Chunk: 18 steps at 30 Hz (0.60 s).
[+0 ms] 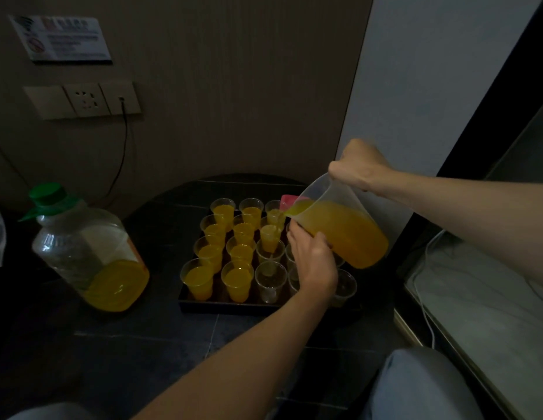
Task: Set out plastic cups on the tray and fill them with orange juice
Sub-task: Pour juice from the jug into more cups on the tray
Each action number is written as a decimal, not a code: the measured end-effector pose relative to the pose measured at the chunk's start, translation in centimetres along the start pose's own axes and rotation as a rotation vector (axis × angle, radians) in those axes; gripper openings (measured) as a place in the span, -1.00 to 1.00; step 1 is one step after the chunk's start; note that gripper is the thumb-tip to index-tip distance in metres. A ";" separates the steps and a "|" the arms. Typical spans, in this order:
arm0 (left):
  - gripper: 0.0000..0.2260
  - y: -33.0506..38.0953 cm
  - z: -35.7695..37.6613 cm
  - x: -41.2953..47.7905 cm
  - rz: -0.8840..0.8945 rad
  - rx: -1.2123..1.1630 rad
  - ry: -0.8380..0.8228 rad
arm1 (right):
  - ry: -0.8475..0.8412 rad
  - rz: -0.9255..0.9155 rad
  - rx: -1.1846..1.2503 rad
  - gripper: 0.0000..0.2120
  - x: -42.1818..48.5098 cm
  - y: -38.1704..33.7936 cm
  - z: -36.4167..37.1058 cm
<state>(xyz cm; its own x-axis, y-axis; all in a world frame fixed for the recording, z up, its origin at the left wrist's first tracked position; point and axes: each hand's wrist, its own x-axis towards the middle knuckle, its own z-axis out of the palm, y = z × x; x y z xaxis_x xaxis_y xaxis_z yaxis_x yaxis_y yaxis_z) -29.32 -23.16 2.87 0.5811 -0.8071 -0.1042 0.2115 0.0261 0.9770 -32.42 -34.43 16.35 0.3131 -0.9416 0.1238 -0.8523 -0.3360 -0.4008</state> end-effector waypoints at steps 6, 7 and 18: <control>-0.42 -0.3 0.2 0.1 -0.008 0.011 -0.002 | -0.021 0.018 -0.014 -0.70 -0.1 -0.1 0.0; -0.42 -0.2 0.2 0.1 -0.006 0.010 -0.002 | -0.020 0.020 -0.016 -0.70 -0.1 -0.1 0.0; -0.39 -0.3 0.5 -0.2 -0.033 -0.031 -0.018 | -0.042 0.024 -0.016 -0.69 -0.4 -0.1 -0.5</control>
<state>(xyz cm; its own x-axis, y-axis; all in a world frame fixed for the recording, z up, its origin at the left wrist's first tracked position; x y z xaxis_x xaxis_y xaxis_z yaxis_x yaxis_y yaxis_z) -29.91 -23.31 2.72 0.5596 -0.8181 -0.1326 0.2543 0.0172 0.9670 -32.69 -34.03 16.73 0.3097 -0.9478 0.0762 -0.8662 -0.3143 -0.3885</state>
